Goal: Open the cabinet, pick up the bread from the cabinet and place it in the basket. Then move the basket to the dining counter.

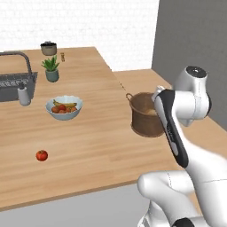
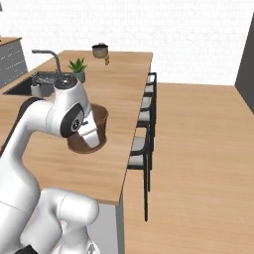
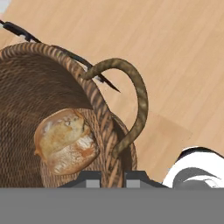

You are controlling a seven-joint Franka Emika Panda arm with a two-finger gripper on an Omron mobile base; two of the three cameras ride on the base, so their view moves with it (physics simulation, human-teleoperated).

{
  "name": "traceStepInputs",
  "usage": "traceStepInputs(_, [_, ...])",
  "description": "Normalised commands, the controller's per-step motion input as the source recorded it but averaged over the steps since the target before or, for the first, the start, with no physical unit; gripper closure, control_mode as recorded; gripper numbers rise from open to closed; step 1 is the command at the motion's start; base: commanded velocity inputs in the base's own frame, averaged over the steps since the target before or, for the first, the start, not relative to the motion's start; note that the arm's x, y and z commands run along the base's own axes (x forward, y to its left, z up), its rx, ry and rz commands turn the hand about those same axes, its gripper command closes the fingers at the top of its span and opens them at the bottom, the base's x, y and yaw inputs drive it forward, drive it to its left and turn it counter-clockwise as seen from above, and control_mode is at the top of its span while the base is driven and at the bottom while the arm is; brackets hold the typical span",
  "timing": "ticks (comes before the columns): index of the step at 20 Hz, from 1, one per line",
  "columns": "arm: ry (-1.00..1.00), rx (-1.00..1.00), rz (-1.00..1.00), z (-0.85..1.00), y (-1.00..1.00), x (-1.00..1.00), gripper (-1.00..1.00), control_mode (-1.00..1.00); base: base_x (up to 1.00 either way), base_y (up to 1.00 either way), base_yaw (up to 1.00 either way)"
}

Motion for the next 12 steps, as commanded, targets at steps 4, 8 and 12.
traceStepInputs(4, [0.09,0.05,0.04,-0.16,0.00,1.00,1.00,-1.00,0.00,0.00,0.00])
traceStepInputs(8, [0.14,0.03,0.00,-0.24,0.00,1.00,1.00,-1.00,0.00,0.00,0.00])
traceStepInputs(12, [0.24,0.02,0.00,-0.26,0.00,1.00,1.00,-1.00,0.00,0.00,0.00])
